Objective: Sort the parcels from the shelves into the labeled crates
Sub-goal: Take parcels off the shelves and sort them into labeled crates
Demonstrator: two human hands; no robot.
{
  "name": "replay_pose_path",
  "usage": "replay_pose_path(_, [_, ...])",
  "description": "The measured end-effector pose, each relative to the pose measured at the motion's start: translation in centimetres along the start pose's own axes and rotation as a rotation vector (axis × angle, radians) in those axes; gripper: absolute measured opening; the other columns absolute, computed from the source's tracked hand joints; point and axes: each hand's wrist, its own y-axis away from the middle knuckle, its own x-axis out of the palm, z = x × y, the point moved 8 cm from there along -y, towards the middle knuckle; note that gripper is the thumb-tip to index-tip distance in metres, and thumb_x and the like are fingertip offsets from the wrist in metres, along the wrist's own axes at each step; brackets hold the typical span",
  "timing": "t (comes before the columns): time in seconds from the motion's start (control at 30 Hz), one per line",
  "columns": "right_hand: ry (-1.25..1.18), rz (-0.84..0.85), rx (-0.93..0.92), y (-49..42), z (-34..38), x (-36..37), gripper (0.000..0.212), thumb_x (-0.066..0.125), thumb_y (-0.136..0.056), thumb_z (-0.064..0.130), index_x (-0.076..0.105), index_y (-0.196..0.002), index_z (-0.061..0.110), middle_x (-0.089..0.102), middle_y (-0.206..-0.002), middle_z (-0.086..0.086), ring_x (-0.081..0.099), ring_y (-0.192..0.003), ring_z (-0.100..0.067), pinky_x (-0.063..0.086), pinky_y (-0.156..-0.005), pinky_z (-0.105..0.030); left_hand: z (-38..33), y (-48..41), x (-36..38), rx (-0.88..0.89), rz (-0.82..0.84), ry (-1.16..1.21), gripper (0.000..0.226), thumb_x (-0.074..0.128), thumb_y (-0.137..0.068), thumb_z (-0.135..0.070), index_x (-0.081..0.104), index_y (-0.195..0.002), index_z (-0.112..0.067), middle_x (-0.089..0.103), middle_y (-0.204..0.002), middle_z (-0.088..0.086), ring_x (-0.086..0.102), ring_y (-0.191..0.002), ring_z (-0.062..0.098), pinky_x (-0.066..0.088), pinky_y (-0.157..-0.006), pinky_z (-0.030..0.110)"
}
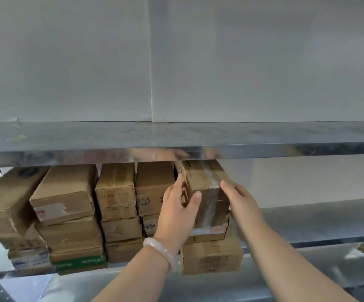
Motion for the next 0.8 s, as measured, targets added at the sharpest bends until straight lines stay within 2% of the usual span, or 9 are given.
replay_pose_path(0.1, [-0.052,-0.003,-0.078,2.4,-0.2,-1.6,0.011,0.060,-0.091,0.045,0.064,-0.101,0.042,0.070,-0.100,0.016,0.065,-0.099,-0.009,0.055,-0.089,-0.038,-0.4,0.8,0.8,-0.039,-0.014,-0.010,0.068,0.054,-0.096,-0.047,0.022,-0.154,-0.034,0.034,-0.137,-0.012,0.043,-0.109,-0.004,0.033,-0.095,0.016])
replay_pose_path(0.2, [-0.076,0.009,-0.172,5.4,-0.1,-3.4,0.022,0.065,-0.090,0.035,0.060,-0.107,0.049,0.069,-0.104,0.020,0.065,-0.096,0.001,0.055,-0.077,-0.023,-0.9,2.3,2.5,-0.123,0.011,-0.022,0.076,0.055,-0.090,-0.059,0.020,-0.154,-0.036,0.031,-0.137,-0.009,0.043,-0.102,-0.005,0.037,-0.080,0.013])
replay_pose_path(0.27, [-0.058,0.029,-0.216,7.1,-0.4,-4.5,0.032,0.068,-0.088,0.032,0.058,-0.114,0.049,0.067,-0.111,0.020,0.063,-0.103,-0.001,0.055,-0.084,-0.027,-1.3,3.5,3.4,-0.186,0.016,-0.012,0.092,0.058,-0.080,-0.072,0.015,-0.154,-0.040,0.027,-0.149,-0.003,0.039,-0.112,0.004,0.034,-0.085,0.019])
replay_pose_path(0.33, [0.033,0.046,-0.232,8.5,-1.1,-5.6,0.045,0.069,-0.086,0.037,0.053,-0.127,0.046,0.061,-0.122,0.022,0.057,-0.113,0.000,0.051,-0.095,-0.032,-2.1,4.5,4.3,-0.221,0.032,-0.034,0.112,0.061,-0.063,-0.085,0.010,-0.153,-0.042,0.024,-0.152,0.000,0.034,-0.115,0.009,0.031,-0.089,0.028])
replay_pose_path(0.43, [0.180,0.115,-0.301,10.4,-2.0,-6.9,0.063,0.068,-0.087,0.040,0.040,-0.143,0.044,0.044,-0.138,0.023,0.040,-0.123,0.012,0.040,-0.102,-0.020,-2.9,6.3,5.8,-0.274,0.040,-0.077,0.131,0.063,-0.038,-0.094,0.008,-0.149,-0.052,0.026,-0.142,0.001,0.039,-0.127,0.023,0.036,-0.087,0.033])
replay_pose_path(0.53, [0.258,0.164,-0.392,12.0,-2.3,-8.7,0.067,0.066,-0.089,0.034,0.028,-0.139,0.058,0.032,-0.140,0.031,0.029,-0.131,0.013,0.029,-0.109,-0.023,-3.4,8.6,7.4,-0.280,0.042,-0.076,0.127,0.070,-0.035,-0.088,0.012,-0.145,-0.059,0.026,-0.132,-0.002,0.041,-0.116,0.023,0.040,-0.086,0.031])
replay_pose_path(0.67, [0.339,0.294,-0.470,14.0,-3.2,-10.2,0.061,0.059,-0.093,0.037,0.026,-0.133,0.067,0.016,-0.135,0.053,0.019,-0.131,0.021,0.025,-0.109,-0.021,-3.1,12.0,8.5,-0.334,0.016,-0.059,0.117,0.076,-0.051,-0.070,0.014,-0.149,-0.053,0.020,-0.146,0.005,0.039,-0.127,0.031,0.038,-0.098,0.037])
replay_pose_path(0.73, [0.337,0.359,-0.489,14.7,-3.4,-10.9,0.058,0.056,-0.095,0.038,0.028,-0.135,0.068,0.020,-0.136,0.053,0.023,-0.132,0.017,0.032,-0.104,-0.018,-3.1,13.6,8.5,-0.317,-0.038,-0.028,0.106,0.078,-0.064,-0.058,0.015,-0.150,-0.050,0.023,-0.144,0.008,0.039,-0.126,0.030,0.036,-0.099,0.035])
replay_pose_path(0.8, [0.210,0.331,-0.447,14.4,-3.4,-12.5,0.057,0.058,-0.095,0.034,0.032,-0.135,0.066,0.029,-0.134,0.048,0.034,-0.129,0.012,0.042,-0.092,-0.014,-3.0,15.1,8.3,-0.290,-0.074,0.090,0.107,0.077,-0.061,-0.055,0.020,-0.151,-0.048,0.030,-0.144,0.007,0.042,-0.125,0.027,0.038,-0.104,0.037])
